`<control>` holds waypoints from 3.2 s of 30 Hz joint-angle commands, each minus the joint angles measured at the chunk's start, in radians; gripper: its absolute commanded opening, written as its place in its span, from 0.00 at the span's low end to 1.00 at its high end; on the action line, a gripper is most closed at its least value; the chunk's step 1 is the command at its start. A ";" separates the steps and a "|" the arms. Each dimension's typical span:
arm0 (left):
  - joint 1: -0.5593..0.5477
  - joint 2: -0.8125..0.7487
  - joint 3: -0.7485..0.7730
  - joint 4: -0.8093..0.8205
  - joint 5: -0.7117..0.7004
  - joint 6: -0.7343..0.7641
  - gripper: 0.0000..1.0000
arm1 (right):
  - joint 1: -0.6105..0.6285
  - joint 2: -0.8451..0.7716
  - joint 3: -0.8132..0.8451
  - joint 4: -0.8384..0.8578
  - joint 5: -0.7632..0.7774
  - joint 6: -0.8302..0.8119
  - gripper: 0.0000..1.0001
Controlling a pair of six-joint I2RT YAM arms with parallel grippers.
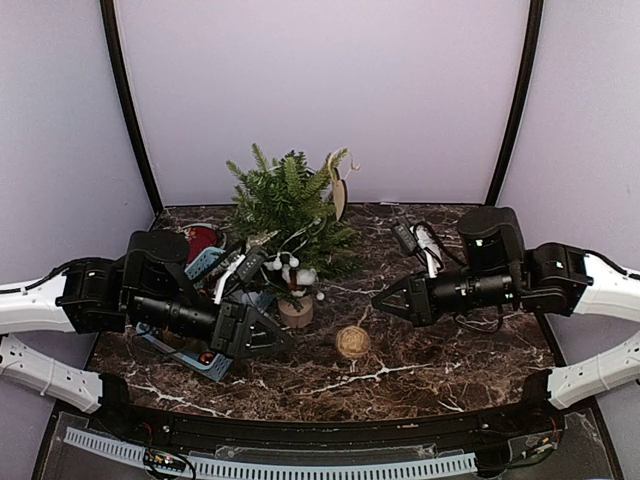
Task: Decorate the small christmas tree
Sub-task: Pass from the right arm to the left
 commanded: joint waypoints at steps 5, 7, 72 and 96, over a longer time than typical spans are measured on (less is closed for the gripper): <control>-0.003 -0.059 -0.023 0.133 -0.072 0.143 0.84 | -0.087 0.055 0.042 -0.015 -0.141 -0.025 0.00; -0.004 -0.046 -0.012 0.140 -0.070 0.171 0.83 | -0.098 0.065 0.064 -0.033 -0.150 -0.032 0.00; -0.228 0.239 0.053 0.499 -0.095 0.229 0.83 | -0.119 0.034 0.139 0.080 -0.210 -0.029 0.00; -0.228 0.112 0.144 0.369 -0.278 0.363 0.64 | -0.120 0.019 0.170 0.123 -0.547 -0.093 0.00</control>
